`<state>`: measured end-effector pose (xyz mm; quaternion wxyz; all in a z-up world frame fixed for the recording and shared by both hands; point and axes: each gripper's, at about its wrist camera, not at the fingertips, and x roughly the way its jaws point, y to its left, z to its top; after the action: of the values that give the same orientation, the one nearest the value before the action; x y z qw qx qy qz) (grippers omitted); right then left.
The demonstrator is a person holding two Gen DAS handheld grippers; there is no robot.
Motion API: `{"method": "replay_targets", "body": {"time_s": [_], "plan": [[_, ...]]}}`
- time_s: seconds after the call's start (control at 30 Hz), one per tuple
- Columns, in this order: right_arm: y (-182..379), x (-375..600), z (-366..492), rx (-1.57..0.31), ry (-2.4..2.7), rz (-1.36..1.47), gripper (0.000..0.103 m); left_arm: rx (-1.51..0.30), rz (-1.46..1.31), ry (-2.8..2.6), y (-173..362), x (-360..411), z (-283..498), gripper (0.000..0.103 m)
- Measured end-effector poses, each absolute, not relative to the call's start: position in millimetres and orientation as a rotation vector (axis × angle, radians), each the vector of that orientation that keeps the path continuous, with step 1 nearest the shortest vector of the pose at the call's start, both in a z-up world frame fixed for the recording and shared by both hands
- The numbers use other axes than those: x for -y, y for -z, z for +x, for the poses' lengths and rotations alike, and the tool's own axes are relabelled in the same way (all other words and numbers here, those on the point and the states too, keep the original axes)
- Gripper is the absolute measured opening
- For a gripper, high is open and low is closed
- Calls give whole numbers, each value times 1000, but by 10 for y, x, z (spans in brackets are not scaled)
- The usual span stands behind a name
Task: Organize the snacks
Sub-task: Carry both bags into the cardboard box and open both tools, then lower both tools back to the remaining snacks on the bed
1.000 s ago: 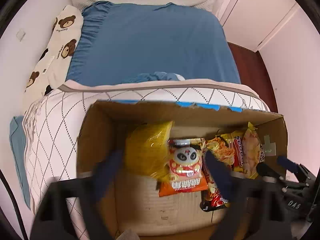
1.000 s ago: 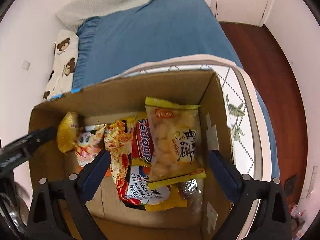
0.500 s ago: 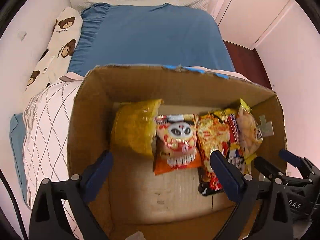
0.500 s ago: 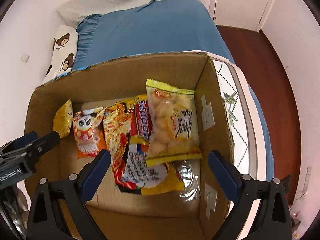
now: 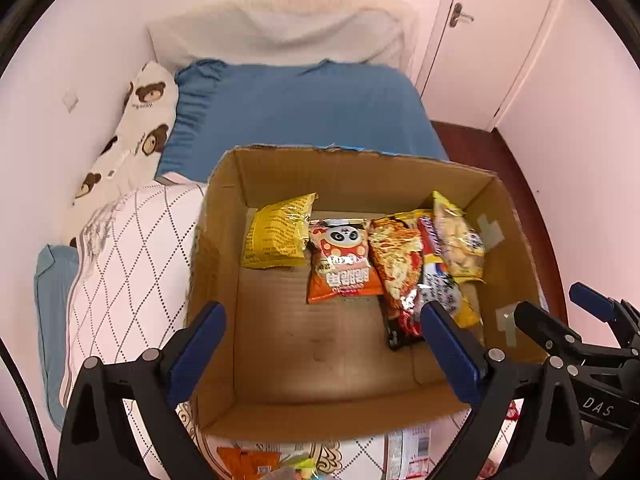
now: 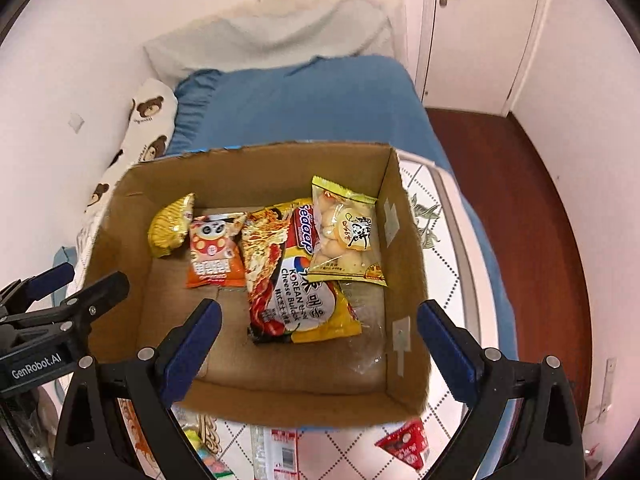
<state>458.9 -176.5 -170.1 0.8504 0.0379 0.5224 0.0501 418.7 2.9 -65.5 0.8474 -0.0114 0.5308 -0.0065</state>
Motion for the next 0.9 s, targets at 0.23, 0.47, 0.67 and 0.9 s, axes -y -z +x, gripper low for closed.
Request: {"method": "replay_targets", "body": {"time_s": [0.23, 0.47, 0.67, 0.9], "plan": [[1353, 1807, 4124, -1032, -139, 120, 100, -1064, -59, 58, 356, 0, 3778, 99], [1113, 1870, 3730, -992, -187, 192, 100, -1000, -59, 76, 46, -10, 3392, 99], [1478, 1906, 3310, -1078, -228, 225, 94, -1035, 91, 66, 340, 31, 2872, 99], [2316, 2171, 2835, -1266, -184, 323, 66, -1358, 314, 241, 1601, 291, 2234, 99]]}}
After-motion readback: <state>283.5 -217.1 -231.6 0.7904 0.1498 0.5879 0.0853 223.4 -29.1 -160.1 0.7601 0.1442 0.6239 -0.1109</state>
